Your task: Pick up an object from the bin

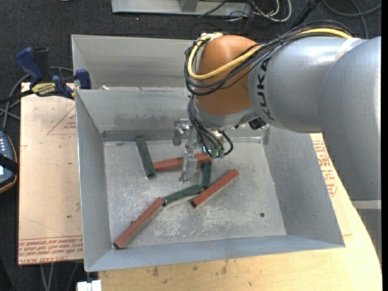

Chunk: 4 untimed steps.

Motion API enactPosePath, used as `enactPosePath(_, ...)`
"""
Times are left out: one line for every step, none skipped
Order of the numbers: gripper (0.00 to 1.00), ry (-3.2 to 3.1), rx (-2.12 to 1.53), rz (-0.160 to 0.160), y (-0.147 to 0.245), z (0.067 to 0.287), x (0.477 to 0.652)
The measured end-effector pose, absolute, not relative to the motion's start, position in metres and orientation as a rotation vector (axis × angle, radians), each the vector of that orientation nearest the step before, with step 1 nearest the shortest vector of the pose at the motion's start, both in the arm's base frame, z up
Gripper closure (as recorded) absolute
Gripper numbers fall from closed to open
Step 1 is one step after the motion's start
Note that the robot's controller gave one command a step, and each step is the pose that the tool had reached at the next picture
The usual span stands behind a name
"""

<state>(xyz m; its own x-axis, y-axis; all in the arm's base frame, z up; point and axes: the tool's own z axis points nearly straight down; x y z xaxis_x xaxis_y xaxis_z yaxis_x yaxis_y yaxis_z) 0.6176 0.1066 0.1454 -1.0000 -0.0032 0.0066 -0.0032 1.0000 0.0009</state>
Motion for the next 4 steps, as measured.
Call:
enactPosePath(0.00, -3.137, -0.098, -0.005, 0.093, 0.068, 0.625)
enactPosePath(1.00, -3.142, -0.097, -0.004, 0.093, 0.071, 0.626)
enactPosePath(1.00, -3.120, -0.439, -0.006, 0.094, 0.197, 0.614)
enactPosePath(1.00, -3.133, -0.191, 0.000, 0.076, 0.179, 0.566)
